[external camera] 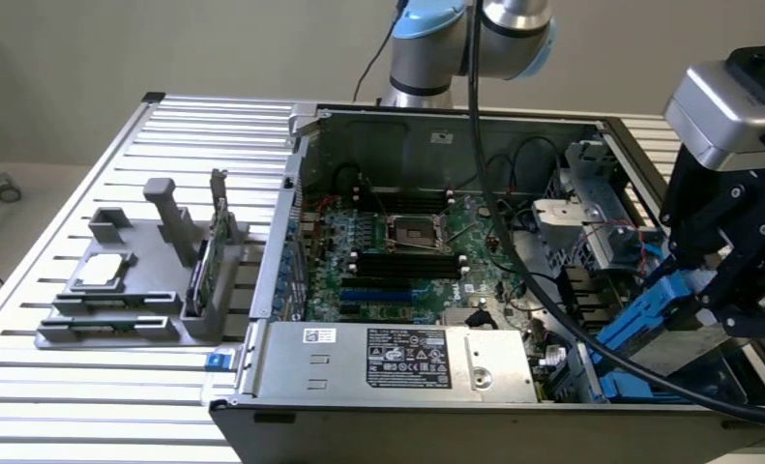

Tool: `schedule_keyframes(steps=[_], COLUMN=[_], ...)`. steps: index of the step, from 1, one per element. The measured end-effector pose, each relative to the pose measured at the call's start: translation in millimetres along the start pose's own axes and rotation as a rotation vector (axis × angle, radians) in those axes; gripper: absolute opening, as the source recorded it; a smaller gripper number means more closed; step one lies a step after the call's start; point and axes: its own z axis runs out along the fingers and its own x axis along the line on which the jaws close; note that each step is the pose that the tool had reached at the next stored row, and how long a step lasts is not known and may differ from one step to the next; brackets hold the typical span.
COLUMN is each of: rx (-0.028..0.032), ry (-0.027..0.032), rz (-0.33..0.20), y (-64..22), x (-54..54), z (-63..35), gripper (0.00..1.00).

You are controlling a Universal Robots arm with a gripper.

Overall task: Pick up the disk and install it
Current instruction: 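Insert the disk into the insertion slot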

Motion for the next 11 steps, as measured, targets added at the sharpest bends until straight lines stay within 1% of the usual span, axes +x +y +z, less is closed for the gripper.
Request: schedule_keyframes(steps=[2, 3, 4, 8, 11], rx=[-0.0005, -0.0007, -0.0009, -0.0011, -0.0011], ry=[-0.0001, -0.0001, -0.0001, -0.0003, -0.0002], rz=[0.000, 0.000, 0.000, 0.000, 0.000], y=[-0.1, -0.2, -0.3, -1.7, -3.3], x=[0.1, 0.1, 0.2, 0.4, 0.7], z=[0.8, 1.2, 1.6, 3.6, 8.4], gripper=[0.46, 0.46, 0.53, 0.53, 0.53])
